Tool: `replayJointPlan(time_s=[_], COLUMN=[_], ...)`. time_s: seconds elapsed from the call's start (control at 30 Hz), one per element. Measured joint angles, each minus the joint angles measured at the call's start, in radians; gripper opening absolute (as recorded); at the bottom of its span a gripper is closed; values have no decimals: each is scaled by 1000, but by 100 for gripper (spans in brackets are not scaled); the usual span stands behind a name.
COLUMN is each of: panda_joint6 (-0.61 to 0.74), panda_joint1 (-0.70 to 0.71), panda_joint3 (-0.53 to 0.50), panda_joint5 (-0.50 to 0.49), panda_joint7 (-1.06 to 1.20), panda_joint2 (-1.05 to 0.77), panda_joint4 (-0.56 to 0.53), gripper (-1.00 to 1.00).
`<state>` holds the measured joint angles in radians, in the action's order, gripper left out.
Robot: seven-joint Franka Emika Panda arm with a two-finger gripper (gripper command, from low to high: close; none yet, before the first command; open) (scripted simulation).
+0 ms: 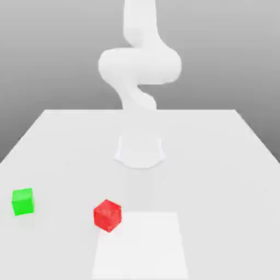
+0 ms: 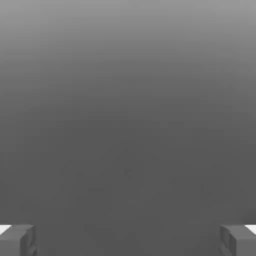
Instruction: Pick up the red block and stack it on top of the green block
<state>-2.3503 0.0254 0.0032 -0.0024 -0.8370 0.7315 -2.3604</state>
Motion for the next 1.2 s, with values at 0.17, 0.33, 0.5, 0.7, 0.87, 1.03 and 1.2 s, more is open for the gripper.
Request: replayJointPlan(time_s=[0.17,0.33,0.5,0.7,0.87,1.03,1.2], panda_joint6=[-119,-237,-339,-569,-689,-702,-587], panda_joint1=[59,114,153,184,194,197,195], panda_joint3=[5,4,-6,-23,-13,-11,-15], panda_joint5=[-6,-11,-15,9,22,19,8], panda_joint7=[-89,-177,-254,-316,-309,-311,-320], panda_joint2=[-167,-334,-477,-783,-925,-938,-806], panda_joint4=[-140,-278,-400,-500,-485,-483,-502], gripper=[0,0,0,0,-100,-100,-100])
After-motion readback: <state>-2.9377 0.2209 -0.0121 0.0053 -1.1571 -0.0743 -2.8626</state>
